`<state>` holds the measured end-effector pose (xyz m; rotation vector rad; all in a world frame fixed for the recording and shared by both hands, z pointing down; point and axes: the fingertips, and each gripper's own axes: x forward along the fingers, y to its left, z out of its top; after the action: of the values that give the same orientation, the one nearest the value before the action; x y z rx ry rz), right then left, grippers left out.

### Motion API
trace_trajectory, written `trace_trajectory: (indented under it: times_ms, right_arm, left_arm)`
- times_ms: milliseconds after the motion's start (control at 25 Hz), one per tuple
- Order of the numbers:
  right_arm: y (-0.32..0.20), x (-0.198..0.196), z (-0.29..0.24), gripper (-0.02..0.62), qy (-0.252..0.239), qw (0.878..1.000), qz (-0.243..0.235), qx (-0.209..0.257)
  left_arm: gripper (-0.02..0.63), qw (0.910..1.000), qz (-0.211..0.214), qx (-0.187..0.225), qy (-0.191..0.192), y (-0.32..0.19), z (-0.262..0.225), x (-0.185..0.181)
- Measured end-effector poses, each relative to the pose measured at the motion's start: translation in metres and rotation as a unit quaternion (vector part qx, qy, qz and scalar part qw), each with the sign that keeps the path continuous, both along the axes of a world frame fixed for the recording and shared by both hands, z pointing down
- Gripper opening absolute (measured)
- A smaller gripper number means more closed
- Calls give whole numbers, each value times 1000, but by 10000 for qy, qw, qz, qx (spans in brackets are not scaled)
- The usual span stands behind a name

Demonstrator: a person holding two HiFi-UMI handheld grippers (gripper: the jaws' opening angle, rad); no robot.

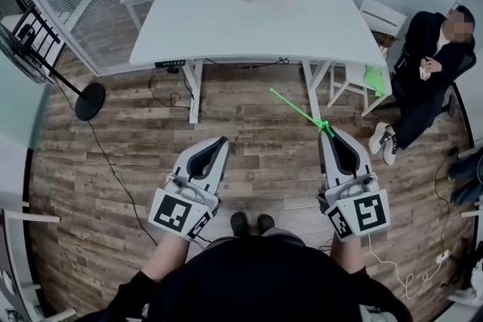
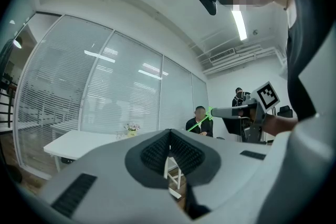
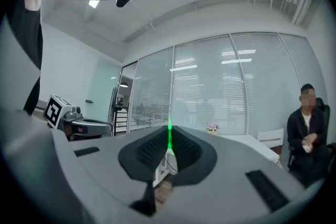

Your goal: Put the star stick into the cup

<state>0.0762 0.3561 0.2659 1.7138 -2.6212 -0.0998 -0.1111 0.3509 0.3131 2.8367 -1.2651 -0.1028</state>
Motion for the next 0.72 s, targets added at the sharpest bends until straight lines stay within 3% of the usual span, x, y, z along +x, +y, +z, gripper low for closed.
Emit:
trace_trajectory:
  times_ms: [400, 720]
  right_arm:
    - [9, -29, -2, 25, 2, 9998, 192, 103]
    - [-3, -21, -1, 23, 42, 9996, 261, 107]
  left_arm:
    - [12, 9997, 162, 155, 32, -1, -5, -26]
    - [13, 9998, 140, 149, -8, -15, 1, -26]
